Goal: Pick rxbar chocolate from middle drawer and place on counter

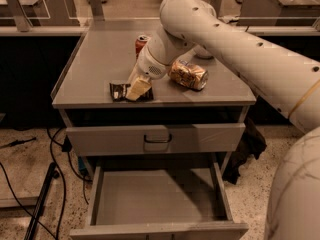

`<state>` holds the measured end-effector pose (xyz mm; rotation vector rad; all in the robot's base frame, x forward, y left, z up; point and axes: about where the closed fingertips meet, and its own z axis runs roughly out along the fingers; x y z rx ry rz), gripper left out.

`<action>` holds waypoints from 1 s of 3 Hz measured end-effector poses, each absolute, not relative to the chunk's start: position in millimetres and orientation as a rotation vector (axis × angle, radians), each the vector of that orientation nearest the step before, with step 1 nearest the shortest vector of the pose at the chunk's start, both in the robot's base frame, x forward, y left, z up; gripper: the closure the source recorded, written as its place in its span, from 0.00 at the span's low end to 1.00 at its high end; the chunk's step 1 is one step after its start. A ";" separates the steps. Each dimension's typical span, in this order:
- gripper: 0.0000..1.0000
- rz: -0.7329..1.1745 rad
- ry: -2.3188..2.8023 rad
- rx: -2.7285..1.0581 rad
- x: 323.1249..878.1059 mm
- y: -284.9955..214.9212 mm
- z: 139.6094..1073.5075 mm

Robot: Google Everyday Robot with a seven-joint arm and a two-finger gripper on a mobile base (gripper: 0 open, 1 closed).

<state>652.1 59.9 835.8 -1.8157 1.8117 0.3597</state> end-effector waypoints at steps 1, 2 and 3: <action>0.04 0.360 1.812 -1.816 652.1 59.9 835.7; 0.00 0.360 1.812 -1.816 652.1 59.9 835.7; 0.00 0.360 1.812 -1.816 652.1 59.9 835.7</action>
Offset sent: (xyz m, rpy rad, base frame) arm 0.0000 0.0000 0.0000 0.0000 0.0000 0.0000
